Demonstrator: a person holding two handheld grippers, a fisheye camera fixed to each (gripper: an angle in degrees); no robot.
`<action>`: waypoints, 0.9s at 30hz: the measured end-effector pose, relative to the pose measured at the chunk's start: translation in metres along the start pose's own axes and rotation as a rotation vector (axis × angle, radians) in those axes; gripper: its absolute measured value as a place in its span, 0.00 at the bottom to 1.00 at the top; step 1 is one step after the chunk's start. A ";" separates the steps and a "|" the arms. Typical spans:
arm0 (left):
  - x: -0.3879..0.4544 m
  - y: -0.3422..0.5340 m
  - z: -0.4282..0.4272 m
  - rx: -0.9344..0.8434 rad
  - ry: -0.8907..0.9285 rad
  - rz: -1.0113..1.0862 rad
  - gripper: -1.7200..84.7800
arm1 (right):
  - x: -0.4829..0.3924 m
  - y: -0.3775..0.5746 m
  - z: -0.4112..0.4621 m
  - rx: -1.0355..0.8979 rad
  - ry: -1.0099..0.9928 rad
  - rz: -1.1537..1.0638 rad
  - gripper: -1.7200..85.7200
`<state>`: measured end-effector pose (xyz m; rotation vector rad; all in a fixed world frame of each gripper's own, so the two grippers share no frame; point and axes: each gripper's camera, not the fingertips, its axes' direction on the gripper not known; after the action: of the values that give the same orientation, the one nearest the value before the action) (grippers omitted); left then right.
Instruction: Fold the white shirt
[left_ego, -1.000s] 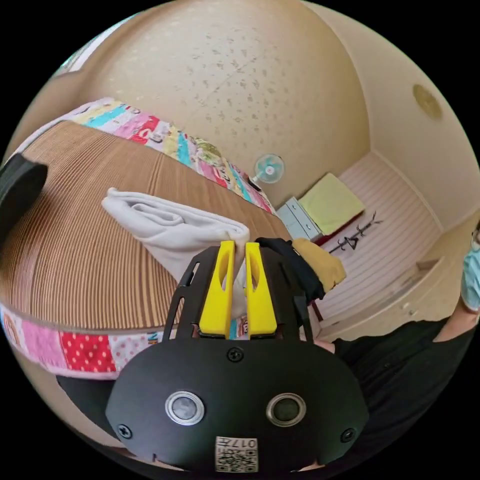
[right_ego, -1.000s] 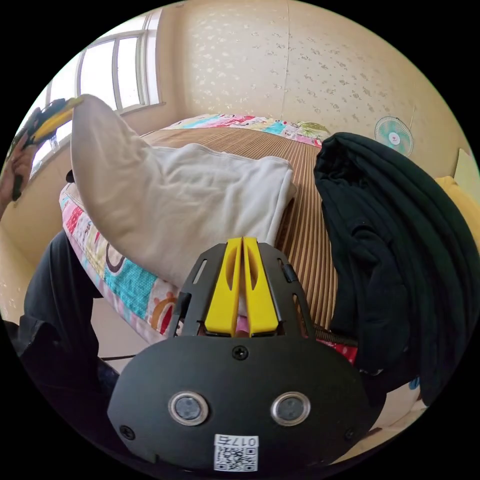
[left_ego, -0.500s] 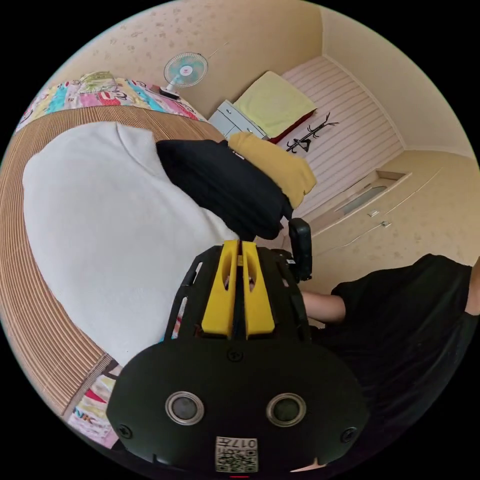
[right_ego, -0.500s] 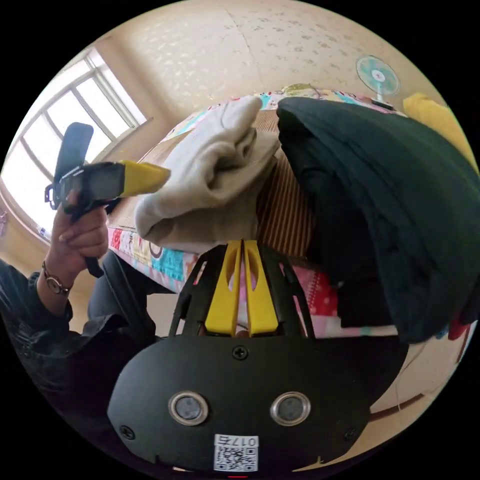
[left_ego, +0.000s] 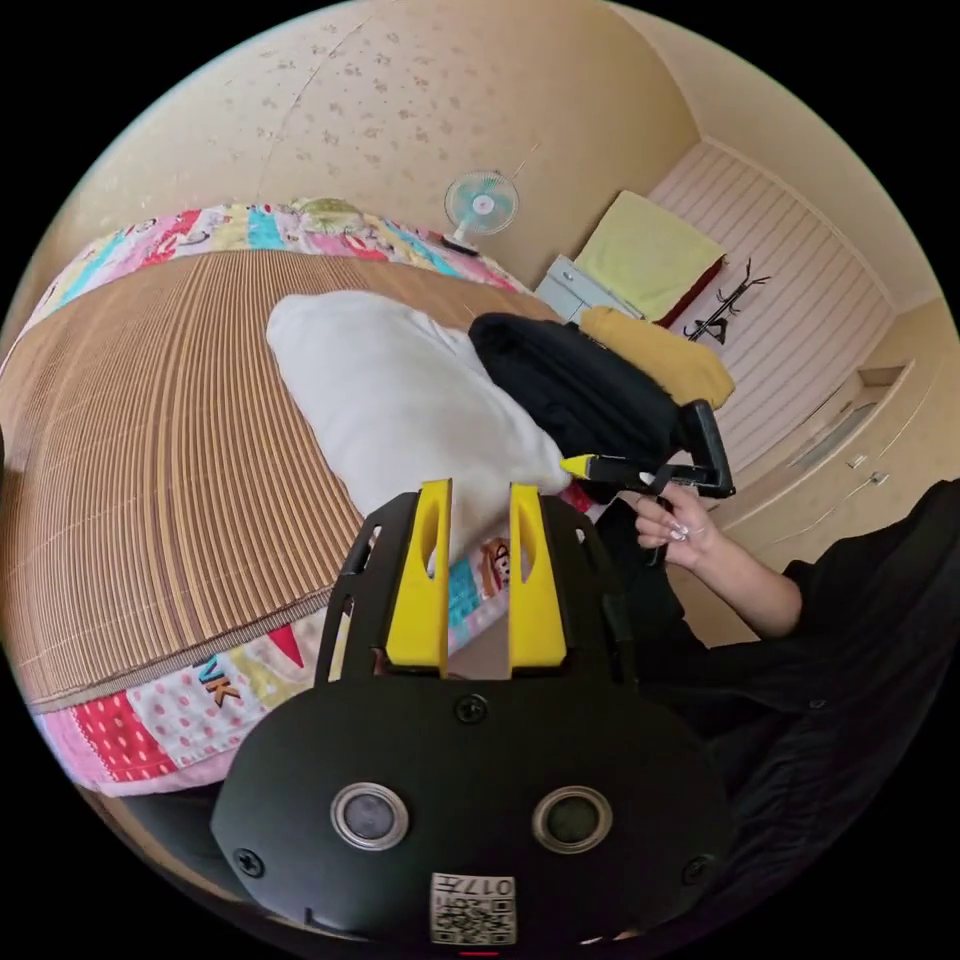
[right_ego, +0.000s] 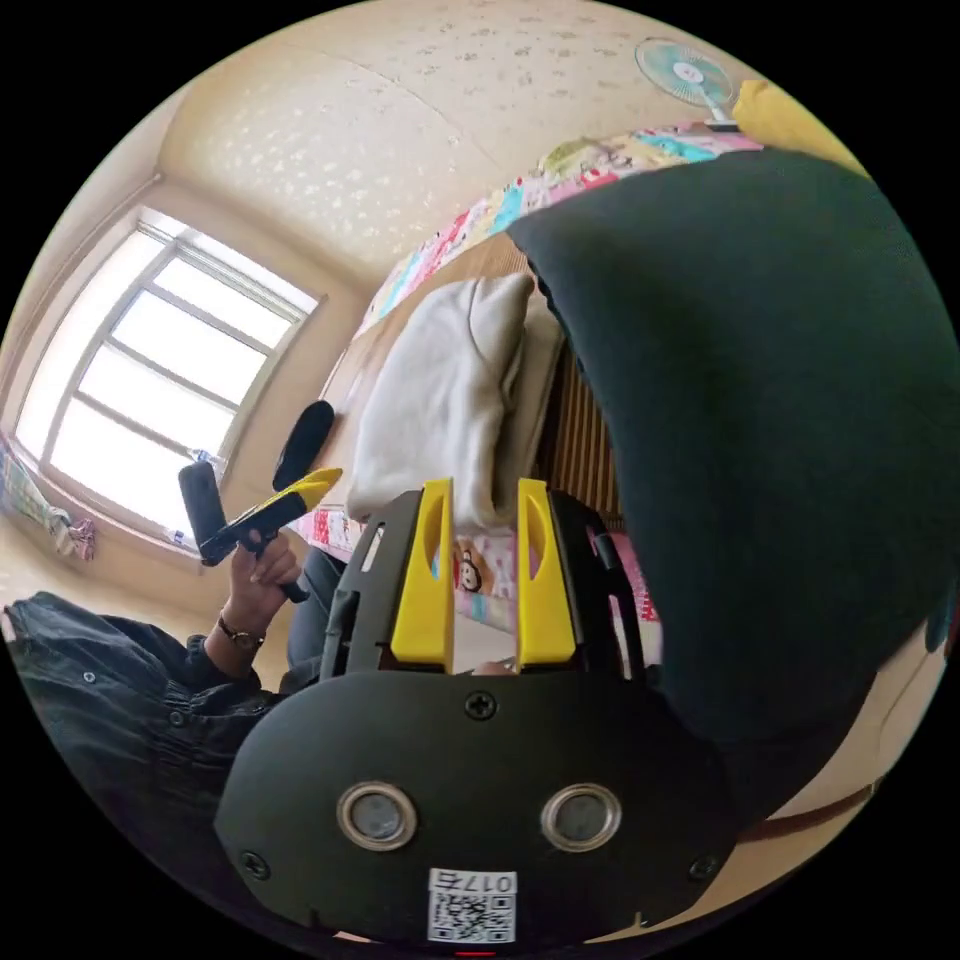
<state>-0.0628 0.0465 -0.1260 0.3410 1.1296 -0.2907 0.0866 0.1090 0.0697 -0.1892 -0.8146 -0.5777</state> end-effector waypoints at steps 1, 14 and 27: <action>-0.008 -0.009 0.020 -0.157 -0.046 -0.052 0.12 | -0.010 -0.008 0.007 -0.041 0.003 -0.022 0.07; -0.034 -0.009 -0.014 -0.054 0.119 -0.195 0.13 | -0.069 -0.010 0.017 -0.085 0.352 -0.055 0.08; -0.071 -0.052 -0.010 0.023 0.042 -0.360 0.19 | -0.144 -0.058 -0.030 -0.005 0.284 -0.144 0.10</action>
<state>-0.1197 0.0070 -0.0713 0.1622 1.2276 -0.6158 -0.0053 0.1088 -0.0591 -0.0509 -0.5539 -0.7234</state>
